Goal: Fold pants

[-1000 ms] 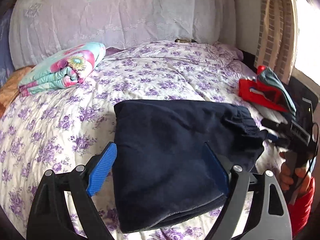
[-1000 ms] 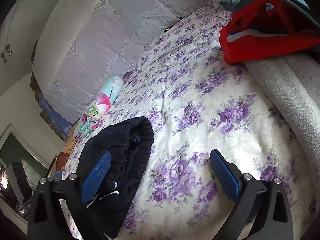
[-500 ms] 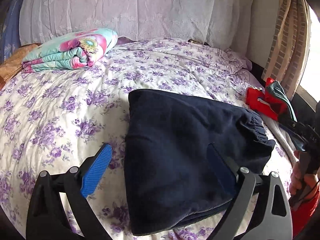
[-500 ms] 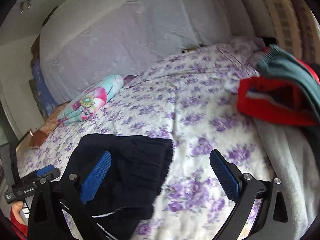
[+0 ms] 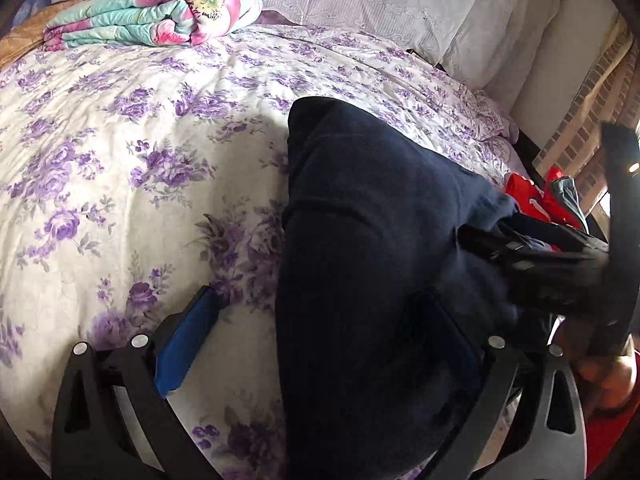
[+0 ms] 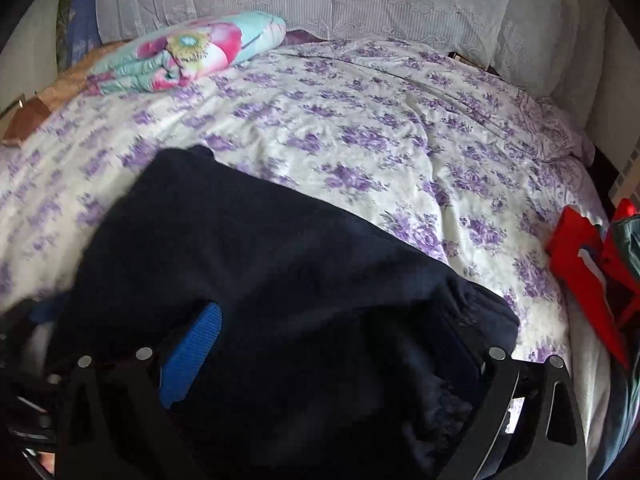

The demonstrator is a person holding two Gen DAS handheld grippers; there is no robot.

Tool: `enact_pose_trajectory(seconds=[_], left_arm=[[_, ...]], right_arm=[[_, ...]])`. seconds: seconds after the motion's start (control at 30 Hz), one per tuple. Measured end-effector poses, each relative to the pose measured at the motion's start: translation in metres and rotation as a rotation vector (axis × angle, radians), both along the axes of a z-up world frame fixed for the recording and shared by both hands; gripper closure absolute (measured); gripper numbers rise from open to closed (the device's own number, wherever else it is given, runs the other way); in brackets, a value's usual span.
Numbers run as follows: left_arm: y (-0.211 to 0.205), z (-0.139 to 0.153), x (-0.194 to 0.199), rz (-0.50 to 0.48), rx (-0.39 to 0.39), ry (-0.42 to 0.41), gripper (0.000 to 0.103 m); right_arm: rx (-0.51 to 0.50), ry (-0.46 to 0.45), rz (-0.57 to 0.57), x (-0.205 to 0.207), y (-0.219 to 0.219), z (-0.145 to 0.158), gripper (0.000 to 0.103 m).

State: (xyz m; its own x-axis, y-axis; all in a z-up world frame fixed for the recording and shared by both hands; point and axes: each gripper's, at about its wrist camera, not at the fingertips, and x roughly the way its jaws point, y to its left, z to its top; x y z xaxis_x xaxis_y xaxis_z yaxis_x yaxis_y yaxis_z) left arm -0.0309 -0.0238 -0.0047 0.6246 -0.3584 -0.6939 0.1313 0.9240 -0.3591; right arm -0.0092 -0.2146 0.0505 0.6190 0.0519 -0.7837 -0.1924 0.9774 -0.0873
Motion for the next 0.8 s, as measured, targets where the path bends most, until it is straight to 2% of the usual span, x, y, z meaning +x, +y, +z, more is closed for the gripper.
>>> enact_pose_trajectory(seconds=[0.07, 0.17, 0.2, 0.27, 0.3, 0.33, 0.4, 0.5, 0.57, 0.63, 0.73, 0.8], left_arm=[[-0.001, -0.002, 0.0, 0.003, 0.001, -0.002, 0.005], [-0.002, -0.006, -0.012, 0.01, 0.003, -0.006, 0.005], [-0.002, -0.005, -0.012, 0.009, 0.003, -0.005, 0.005], [0.0, -0.006, -0.013, 0.01, 0.004, -0.005, 0.005], [0.0, -0.006, -0.014, 0.01, 0.006, -0.004, 0.005], [0.0, -0.006, -0.014, 0.01, 0.006, -0.004, 0.005], [0.002, -0.007, -0.017, 0.004, -0.004, -0.005, 0.005], [0.005, -0.007, -0.018, -0.002, -0.022, -0.007, 0.005], [0.005, -0.007, -0.019, -0.001, -0.023, -0.008, 0.005], [0.004, -0.007, -0.02, 0.0, -0.02, -0.008, 0.005], [0.003, -0.006, -0.023, 0.0, -0.016, -0.007, 0.005], [0.002, -0.006, -0.023, -0.001, -0.008, -0.006, 0.004]], right_arm=[[0.11, -0.029, 0.025, -0.003, 0.007, 0.023, 0.003], [0.092, -0.031, 0.048, 0.013, 0.036, 0.029, 0.003], [0.065, 0.003, 0.049, 0.025, 0.046, 0.02, 0.003], [0.003, 0.133, 0.03, 0.056, 0.058, -0.017, 0.003], [0.023, 0.19, 0.028, 0.066, 0.056, -0.033, 0.003], [0.076, 0.2, 0.018, 0.071, 0.05, -0.037, 0.003], [0.156, 0.186, 0.005, 0.066, 0.038, -0.026, 0.004], [0.304, 0.085, 0.036, 0.03, 0.008, 0.013, 0.004], [0.335, 0.035, 0.063, 0.0, -0.014, 0.031, 0.004], [0.317, 0.026, 0.068, -0.025, -0.032, 0.029, 0.004], [0.202, 0.082, 0.072, -0.037, -0.044, -0.015, 0.003], [0.1, -0.019, 0.132, -0.052, -0.036, -0.027, 0.003]])
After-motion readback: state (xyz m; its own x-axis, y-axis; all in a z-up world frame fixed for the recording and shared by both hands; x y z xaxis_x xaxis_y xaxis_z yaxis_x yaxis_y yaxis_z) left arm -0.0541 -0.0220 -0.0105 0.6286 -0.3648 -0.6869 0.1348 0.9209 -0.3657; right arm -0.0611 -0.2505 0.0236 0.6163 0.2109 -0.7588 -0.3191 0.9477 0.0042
